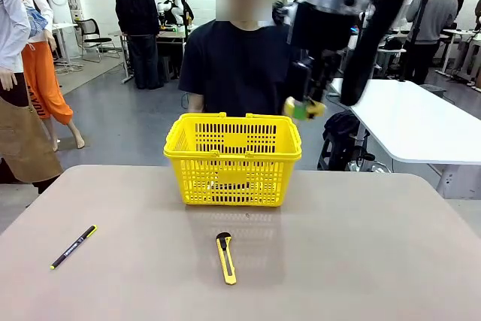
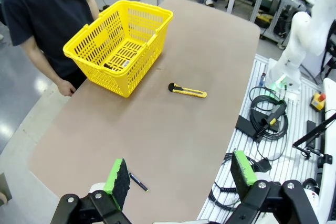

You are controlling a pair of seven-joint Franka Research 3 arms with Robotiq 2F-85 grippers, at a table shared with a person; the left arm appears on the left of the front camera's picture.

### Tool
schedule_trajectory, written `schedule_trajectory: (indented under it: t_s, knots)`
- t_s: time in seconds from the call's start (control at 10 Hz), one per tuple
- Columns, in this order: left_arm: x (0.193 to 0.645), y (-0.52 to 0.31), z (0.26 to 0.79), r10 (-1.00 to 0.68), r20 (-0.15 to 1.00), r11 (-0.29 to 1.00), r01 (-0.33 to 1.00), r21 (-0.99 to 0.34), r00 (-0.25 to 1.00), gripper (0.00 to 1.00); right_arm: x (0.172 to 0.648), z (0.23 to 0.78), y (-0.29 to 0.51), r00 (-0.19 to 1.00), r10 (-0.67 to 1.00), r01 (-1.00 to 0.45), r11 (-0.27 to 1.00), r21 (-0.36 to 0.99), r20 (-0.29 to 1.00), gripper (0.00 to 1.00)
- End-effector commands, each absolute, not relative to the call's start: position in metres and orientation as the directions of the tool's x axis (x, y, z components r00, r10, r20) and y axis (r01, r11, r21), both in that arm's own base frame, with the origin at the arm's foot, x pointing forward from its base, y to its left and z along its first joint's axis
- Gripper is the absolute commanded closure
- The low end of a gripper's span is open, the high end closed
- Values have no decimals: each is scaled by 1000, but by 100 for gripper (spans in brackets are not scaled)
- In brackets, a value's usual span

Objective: Place the items the person wants into the basket.
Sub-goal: Pick up the item the person points to and place it in the Market Basket.

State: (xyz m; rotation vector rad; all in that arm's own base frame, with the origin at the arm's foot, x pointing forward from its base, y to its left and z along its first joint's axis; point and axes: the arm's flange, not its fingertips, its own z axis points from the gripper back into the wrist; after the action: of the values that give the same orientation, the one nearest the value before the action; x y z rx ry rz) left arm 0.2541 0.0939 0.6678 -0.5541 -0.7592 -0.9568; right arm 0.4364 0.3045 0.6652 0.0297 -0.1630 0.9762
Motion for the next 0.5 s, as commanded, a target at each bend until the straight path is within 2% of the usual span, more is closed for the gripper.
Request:
schedule_trajectory:
  t_s: [0.0, 0.1, 0.2, 0.4]
  knots:
    - [254, 93, 667, -516, 778, 478, 874, -85, 358, 0, 494, 703, 354, 427, 895, -894, 439, -90, 126, 37]
    - [254, 93, 667, -516, 778, 478, 874, -85, 358, 0, 515, 700, 377, 353, 929, -930, 362, -67, 114, 37]
    - [254, 93, 667, -516, 778, 478, 874, -85, 358, 0, 539, 683, 400, 295, 951, -946, 304, -109, 91, 37]
    - [254, 93, 667, -516, 778, 478, 874, -85, 358, 0, 561, 649, 422, 183, 979, -977, 191, -95, 92, 37]
